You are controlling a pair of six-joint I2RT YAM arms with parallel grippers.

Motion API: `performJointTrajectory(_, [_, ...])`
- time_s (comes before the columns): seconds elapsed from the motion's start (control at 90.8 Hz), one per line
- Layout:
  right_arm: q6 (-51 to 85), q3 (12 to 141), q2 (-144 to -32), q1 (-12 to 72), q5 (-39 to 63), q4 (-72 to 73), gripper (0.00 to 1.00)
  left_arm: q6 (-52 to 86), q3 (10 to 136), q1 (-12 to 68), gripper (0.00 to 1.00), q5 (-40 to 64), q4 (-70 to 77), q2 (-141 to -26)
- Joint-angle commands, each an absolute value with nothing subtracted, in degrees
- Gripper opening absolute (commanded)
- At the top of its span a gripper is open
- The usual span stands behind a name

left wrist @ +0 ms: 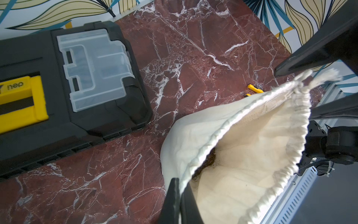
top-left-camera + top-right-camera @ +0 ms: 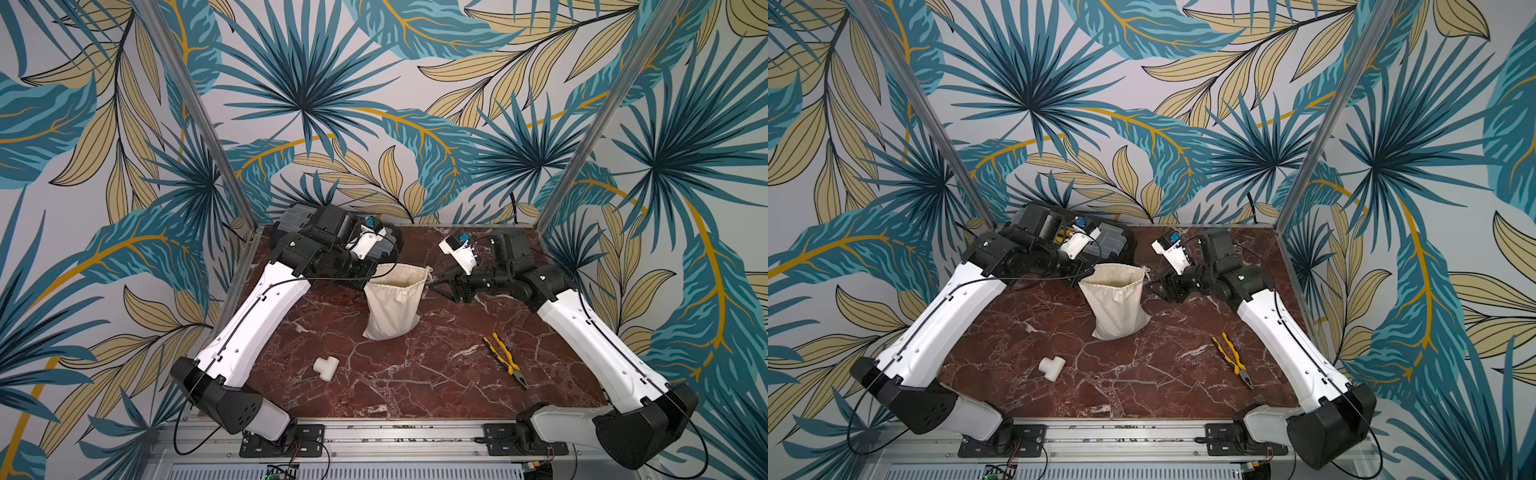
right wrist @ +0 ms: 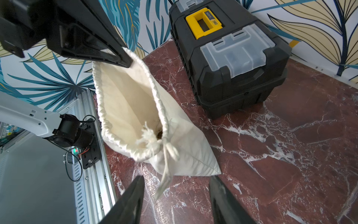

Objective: Close the soil bag
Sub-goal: Frap the soil bag at the center of the board.

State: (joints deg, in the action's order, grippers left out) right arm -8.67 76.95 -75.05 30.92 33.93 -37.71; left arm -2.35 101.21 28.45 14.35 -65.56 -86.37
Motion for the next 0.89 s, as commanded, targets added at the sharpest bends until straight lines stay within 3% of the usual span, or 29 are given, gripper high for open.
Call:
performJointTrajectory(0.0, [-9.31,77.03,-75.90,31.28,34.59,-36.82,0.50,-3.32,103.48,28.15,0.04,14.02,-65.38,-86.72])
performJointTrajectory(0.121, [-8.69,77.14,-76.27,31.28,34.05,-35.68,0.33,-3.42,103.97,28.15,0.04,13.91,-65.75,-87.05])
performJointTrajectory(0.231, [-7.62,77.22,-75.95,31.32,30.78,-35.25,0.00,-3.48,104.06,28.13,0.05,13.89,-65.87,-87.06])
performJointTrajectory(0.485, [1.19,73.08,-70.48,31.30,10.81,-28.17,0.00,-3.34,104.06,28.17,0.08,13.72,-65.42,-87.44])
performJointTrajectory(0.672, [6.53,68.61,-64.03,31.98,5.94,-16.02,0.00,-3.26,104.33,28.16,0.09,13.17,-65.17,-87.62])
performJointTrajectory(0.881, [4.27,68.52,-61.19,32.77,0.95,-14.75,0.00,-3.00,104.47,28.19,0.15,12.46,-65.25,-87.78])
